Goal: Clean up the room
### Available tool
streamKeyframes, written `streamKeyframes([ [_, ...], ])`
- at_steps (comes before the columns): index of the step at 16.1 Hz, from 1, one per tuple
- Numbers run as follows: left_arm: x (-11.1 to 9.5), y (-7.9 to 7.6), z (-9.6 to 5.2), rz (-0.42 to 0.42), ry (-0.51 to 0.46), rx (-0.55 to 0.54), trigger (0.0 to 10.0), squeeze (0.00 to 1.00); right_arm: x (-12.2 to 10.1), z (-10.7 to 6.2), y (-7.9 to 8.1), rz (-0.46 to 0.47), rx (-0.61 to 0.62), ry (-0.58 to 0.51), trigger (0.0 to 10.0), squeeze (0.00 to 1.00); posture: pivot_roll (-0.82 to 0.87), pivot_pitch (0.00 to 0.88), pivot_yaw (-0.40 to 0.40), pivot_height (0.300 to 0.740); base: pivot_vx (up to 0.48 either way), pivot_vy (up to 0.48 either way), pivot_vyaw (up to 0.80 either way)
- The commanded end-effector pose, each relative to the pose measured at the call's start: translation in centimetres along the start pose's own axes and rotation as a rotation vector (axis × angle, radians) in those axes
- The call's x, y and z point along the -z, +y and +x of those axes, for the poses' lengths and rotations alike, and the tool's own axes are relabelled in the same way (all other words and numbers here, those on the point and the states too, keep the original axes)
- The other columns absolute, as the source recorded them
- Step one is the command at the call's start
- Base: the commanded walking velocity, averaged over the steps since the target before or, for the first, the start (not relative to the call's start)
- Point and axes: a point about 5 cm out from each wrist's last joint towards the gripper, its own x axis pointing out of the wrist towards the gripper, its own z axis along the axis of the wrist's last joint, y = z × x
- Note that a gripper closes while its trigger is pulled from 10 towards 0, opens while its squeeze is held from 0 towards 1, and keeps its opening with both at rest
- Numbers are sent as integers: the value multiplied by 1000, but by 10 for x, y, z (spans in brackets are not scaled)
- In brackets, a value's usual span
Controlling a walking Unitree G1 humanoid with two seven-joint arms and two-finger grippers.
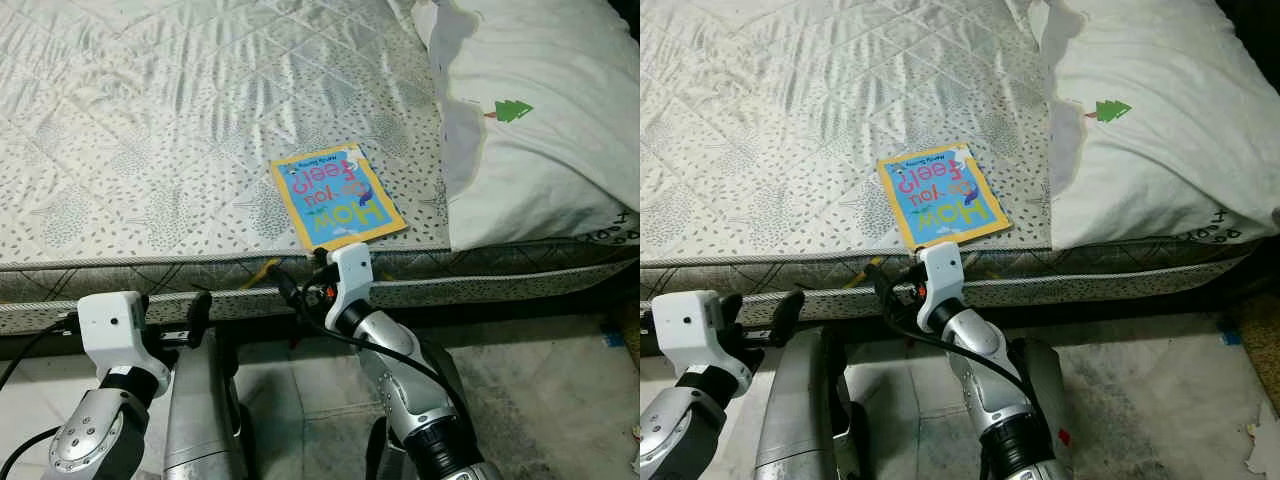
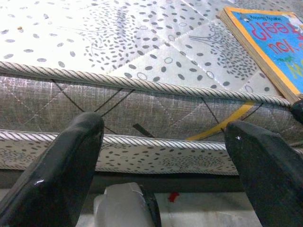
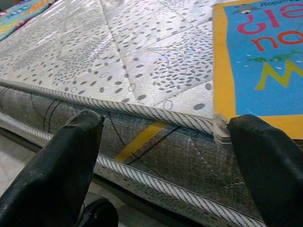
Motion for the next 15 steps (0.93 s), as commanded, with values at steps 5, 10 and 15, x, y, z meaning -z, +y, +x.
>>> streamKeyframes([
  [5,1,3,-3,9,4,-15,10000,0,9,-4,-4,6,13,38,10000,0,109,279,-37,490,0,0,0],
  [10,1,3,-2,3,2,-20,10000,0,12,-4,14,48,-89,68,10000,0,110,278,-39,490,0,0,0],
  [15,0,4,-1,2,-2,-23,10000,0,10,1,26,66,-137,62,10000,0,114,279,-38,490,0,0,0],
])
